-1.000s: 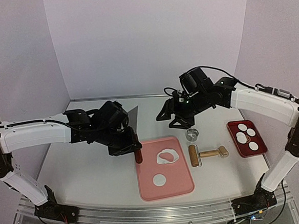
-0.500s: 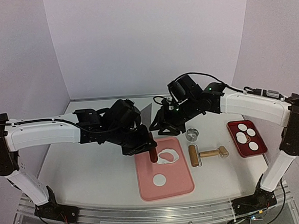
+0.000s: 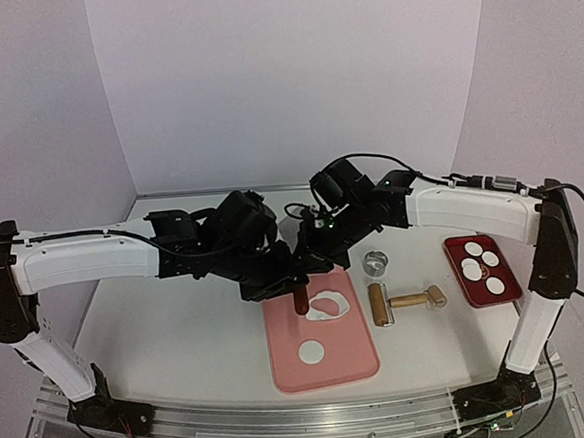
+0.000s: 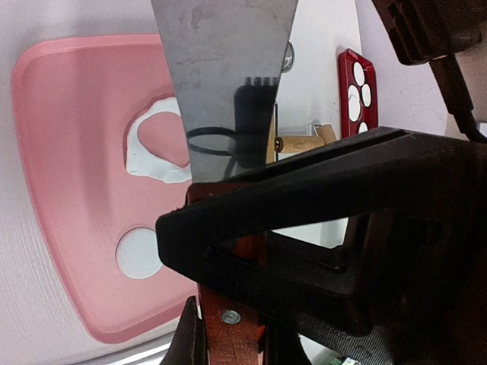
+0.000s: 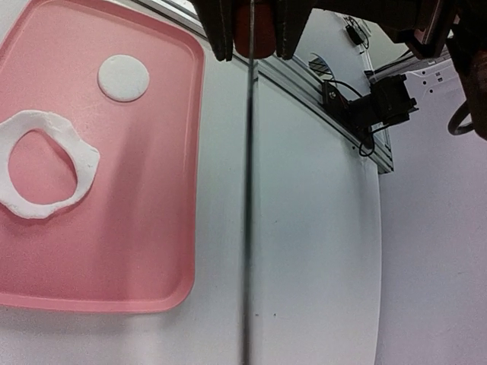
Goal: Roll out the dumpling wrappers from the dough
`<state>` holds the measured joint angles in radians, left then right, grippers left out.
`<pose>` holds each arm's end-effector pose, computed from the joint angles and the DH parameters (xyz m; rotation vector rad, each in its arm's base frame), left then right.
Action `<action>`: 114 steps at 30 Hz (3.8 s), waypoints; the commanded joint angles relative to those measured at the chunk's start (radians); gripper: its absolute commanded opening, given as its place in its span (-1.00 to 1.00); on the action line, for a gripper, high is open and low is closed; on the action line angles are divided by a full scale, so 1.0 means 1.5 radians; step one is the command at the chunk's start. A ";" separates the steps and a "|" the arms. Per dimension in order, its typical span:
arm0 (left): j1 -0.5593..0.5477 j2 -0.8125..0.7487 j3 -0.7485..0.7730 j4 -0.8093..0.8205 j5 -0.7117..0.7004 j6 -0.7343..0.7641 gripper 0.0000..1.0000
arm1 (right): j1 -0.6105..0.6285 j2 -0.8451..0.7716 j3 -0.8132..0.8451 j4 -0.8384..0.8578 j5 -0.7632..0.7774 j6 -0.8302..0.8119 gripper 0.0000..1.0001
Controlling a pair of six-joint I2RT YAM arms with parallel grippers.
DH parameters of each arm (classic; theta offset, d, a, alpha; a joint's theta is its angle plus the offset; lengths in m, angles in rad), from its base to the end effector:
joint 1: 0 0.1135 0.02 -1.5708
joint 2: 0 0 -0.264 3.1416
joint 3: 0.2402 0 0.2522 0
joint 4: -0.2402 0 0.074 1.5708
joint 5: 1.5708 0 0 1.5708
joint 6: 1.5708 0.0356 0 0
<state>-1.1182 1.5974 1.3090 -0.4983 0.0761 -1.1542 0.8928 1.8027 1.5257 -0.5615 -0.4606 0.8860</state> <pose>0.1534 -0.3216 0.2877 -0.0061 2.6852 -1.0499 0.2408 0.3242 0.2824 -0.2576 2.7608 1.2303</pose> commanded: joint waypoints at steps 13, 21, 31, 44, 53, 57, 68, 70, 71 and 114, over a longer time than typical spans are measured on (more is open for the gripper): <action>0.131 -0.182 -0.079 0.001 0.138 0.128 0.79 | -0.103 -0.052 0.017 -0.001 -0.146 -0.163 -1.00; 0.302 -0.140 0.005 -0.123 0.375 0.447 0.82 | -0.107 -0.087 -0.004 -0.172 -0.391 -0.293 -1.00; 0.346 -0.024 0.081 -0.134 0.616 0.548 0.93 | -0.052 -0.102 0.009 -0.210 -0.492 -0.291 -1.00; 0.324 0.024 0.068 -0.118 0.767 0.547 0.53 | -0.030 -0.047 0.053 -0.219 -0.549 -0.302 -1.00; 0.300 0.024 0.050 0.011 0.823 0.458 -0.15 | -0.026 -0.039 0.060 -0.227 -0.570 -0.306 -1.00; 0.286 0.023 0.036 0.039 0.839 0.438 -0.59 | -0.025 -0.045 0.054 -0.227 -0.555 -0.309 -1.00; 0.294 -0.106 -0.142 0.294 0.742 0.240 -1.00 | -0.054 -0.081 0.040 -0.216 -0.289 -0.316 0.43; 0.296 -0.131 -0.162 0.319 0.702 0.217 -1.00 | -0.084 -0.096 0.025 -0.179 -0.256 -0.292 0.65; 0.299 -0.142 -0.169 0.325 0.685 0.208 -1.00 | -0.098 -0.109 0.013 -0.151 -0.249 -0.273 0.79; 0.321 -0.281 -0.246 0.514 0.310 0.036 -1.00 | -0.208 -0.302 -0.329 0.575 -0.429 0.212 0.00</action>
<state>-0.6407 1.2106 0.9453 0.2447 0.5974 -1.1053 0.5831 1.3563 1.0332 0.2388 -1.0662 1.1928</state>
